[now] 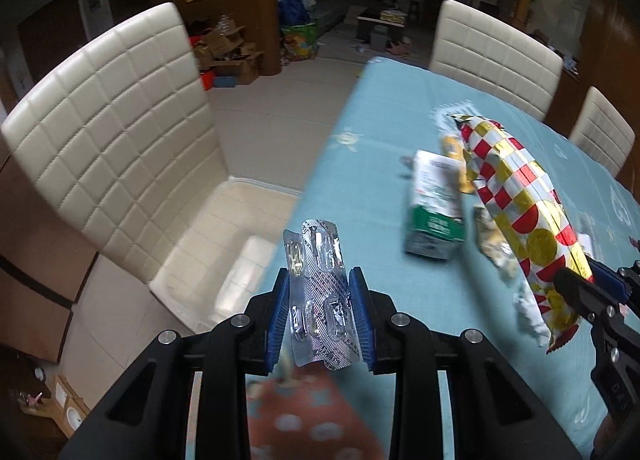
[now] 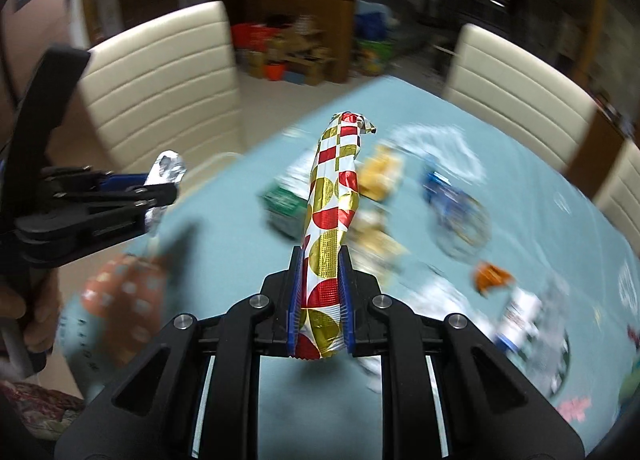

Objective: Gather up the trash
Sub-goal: 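Carry both items to the clear bin on the chair and release them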

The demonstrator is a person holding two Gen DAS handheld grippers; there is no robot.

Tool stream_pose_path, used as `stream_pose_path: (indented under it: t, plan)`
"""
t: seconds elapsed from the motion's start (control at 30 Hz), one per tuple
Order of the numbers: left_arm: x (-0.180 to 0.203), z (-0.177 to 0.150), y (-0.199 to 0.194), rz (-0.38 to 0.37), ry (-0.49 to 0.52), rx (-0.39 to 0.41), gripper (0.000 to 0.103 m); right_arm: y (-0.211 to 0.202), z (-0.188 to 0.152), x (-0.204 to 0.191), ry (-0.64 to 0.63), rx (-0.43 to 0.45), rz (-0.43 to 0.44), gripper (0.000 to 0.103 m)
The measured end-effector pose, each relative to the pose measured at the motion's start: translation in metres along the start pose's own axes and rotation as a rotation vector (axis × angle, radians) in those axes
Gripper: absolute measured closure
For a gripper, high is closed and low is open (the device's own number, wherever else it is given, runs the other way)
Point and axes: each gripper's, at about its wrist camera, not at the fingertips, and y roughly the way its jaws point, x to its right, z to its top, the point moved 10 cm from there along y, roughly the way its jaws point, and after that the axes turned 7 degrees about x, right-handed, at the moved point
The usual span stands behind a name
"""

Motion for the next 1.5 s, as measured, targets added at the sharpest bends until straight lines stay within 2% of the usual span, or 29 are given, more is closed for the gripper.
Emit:
stream_pose_path:
  t: [0.13,0.23,0.4,0.47,0.5,0.6,0.83,1.03,1.07,1.1,1.13,1.17,1.2,1.33,1.5]
  plan:
    - [-0.052,0.009,0.007,0.056,-0.06,-0.002,0.073,0.019,0.02,-0.049,-0.085,0.009,0.077,0.084]
    - [-0.074,0.013,0.013,0.073,-0.087,-0.006,0.072,0.035,0.033,-0.077,-0.116,0.004,0.12,0.084]
    - [-0.093,0.023,0.026,0.082,-0.127,0.002,0.06,0.06,0.056,-0.099,-0.131,0.001,0.146,0.084]
    - [-0.098,0.029,0.03,0.094,-0.132,0.013,0.022,0.068,0.06,-0.1,-0.121,-0.005,0.145,0.084]
    - [-0.102,0.032,0.032,0.108,-0.131,0.023,0.018,0.072,0.06,-0.098,-0.116,-0.011,0.145,0.084]
    - [-0.109,0.035,0.036,0.121,-0.129,0.041,0.017,0.084,0.058,-0.096,-0.11,-0.041,0.146,0.084]
    - [-0.127,0.013,0.048,0.15,-0.178,-0.035,0.017,0.111,0.05,-0.111,-0.157,-0.098,0.183,0.084]
    - [-0.144,-0.006,0.047,0.181,-0.227,-0.066,0.017,0.12,0.056,-0.127,-0.181,-0.089,0.223,0.08]
    - [-0.147,-0.008,0.047,0.183,-0.237,-0.069,0.017,0.121,0.058,-0.127,-0.18,-0.086,0.218,0.078]
    - [-0.151,-0.009,0.047,0.187,-0.248,-0.072,0.017,0.122,0.059,-0.127,-0.18,-0.08,0.207,0.064]
    - [-0.154,-0.011,0.047,0.198,-0.257,-0.079,0.017,0.121,0.061,-0.124,-0.17,-0.07,0.193,0.03]
    - [-0.156,-0.013,0.046,0.199,-0.268,-0.084,0.017,0.119,0.063,-0.121,-0.156,-0.054,0.188,0.014]
    - [-0.158,-0.014,0.046,0.197,-0.278,-0.084,0.017,0.116,0.066,-0.118,-0.139,-0.031,0.186,0.009]
    - [-0.156,-0.015,0.041,0.204,-0.278,-0.076,0.017,0.111,0.063,-0.107,-0.121,-0.04,0.166,0.01]
    - [-0.129,-0.01,0.039,0.17,-0.237,-0.069,0.017,0.096,0.051,-0.082,-0.059,-0.049,0.128,0.01]
